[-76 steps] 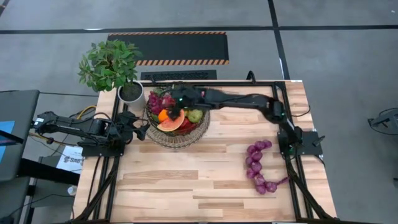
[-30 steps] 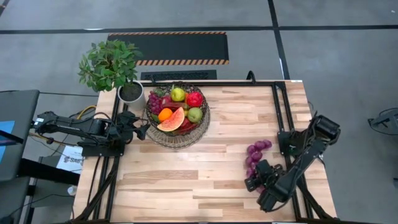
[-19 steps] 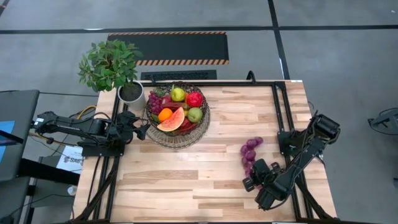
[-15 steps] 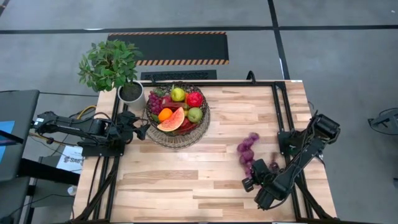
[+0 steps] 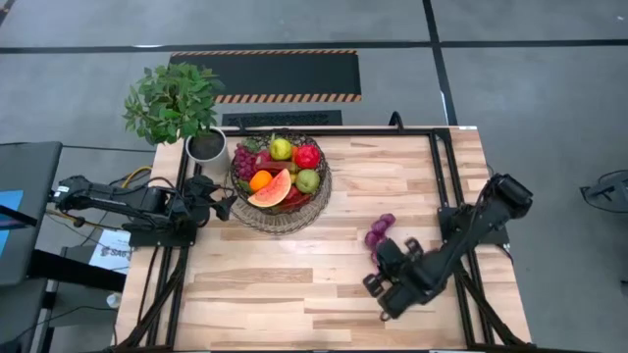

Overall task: Build produce basket
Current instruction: Put the purple garlic into the wire basket

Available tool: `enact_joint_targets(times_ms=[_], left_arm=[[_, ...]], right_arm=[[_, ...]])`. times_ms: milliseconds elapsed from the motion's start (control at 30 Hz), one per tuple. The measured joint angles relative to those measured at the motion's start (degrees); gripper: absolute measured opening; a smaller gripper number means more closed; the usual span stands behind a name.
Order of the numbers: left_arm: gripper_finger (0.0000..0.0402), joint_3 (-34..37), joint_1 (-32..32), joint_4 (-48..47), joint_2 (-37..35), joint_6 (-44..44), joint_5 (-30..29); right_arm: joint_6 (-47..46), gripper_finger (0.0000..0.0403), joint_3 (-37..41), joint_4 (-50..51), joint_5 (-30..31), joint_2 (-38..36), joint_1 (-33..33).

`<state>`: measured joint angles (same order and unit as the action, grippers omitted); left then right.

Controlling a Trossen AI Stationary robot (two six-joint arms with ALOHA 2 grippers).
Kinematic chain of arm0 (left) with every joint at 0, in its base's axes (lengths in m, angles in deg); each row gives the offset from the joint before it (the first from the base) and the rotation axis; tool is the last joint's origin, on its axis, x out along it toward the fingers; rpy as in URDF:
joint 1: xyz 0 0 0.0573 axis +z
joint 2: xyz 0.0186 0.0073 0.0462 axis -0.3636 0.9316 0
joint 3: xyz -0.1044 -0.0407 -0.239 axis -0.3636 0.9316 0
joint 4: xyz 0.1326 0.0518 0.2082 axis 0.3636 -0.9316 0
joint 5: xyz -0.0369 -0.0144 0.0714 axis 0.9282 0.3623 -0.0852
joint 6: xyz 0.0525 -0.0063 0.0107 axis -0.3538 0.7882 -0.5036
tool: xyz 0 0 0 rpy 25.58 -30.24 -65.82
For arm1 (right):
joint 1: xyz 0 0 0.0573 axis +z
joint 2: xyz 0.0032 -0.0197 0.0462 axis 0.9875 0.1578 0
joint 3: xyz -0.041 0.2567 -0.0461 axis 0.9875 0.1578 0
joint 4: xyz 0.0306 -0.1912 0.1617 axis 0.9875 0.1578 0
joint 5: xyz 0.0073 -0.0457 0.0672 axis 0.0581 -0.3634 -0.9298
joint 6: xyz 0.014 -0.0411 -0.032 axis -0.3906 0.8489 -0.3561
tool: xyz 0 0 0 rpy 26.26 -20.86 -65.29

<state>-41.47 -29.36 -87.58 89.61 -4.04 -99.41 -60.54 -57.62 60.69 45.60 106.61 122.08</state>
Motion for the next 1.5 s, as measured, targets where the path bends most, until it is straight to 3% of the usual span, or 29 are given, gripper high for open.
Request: enact_joint_targets(times_ms=[133,300,433,600,800,967,1100,1500], left_arm=[[0.0368,0.0,0.0,0.0,0.0,-0.2,0.0],[0.0368,0.0,0.0,0.0,0.0,-0.9,0.0],[0.0368,0.0,0.0,-0.1,0.0,-0.8,0.0],[0.0368,0.0,0.0,-0.2,0.0,-1.0,0.1],[0.0368,0.0,0.0,-0.2,0.0,-1.0,0.1],[0.0368,0.0,0.0,-0.2,0.0,-0.4,0.3],[0.0368,0.0,0.0,-0.2,0.0,0.3,0.3],[0.0368,0.0,0.0,-0.2,0.0,1.7,0.9]], right_arm=[[8.2,0.0010,-6.1,1.5,1.5,-0.5,-3.9],[9.8,0.0069,-6.7,3.5,-5.4,-0.4,-4.3],[5.4,0.0146,-3.0,5.8,-8.1,-0.4,-3.7],[1.7,0.0247,4.2,0.9,-16.5,0.2,-2.3],[-0.2,0.0289,13.1,-12.3,-18.0,0.1,-1.2],[0.7,0.0286,15.8,-15.8,-17.8,0.1,-1.2],[0.8,0.0256,16.5,-16.0,-17.7,0.0,-1.2],[2.7,0.0040,16.3,-16.2,-18.0,0.0,-1.0]])
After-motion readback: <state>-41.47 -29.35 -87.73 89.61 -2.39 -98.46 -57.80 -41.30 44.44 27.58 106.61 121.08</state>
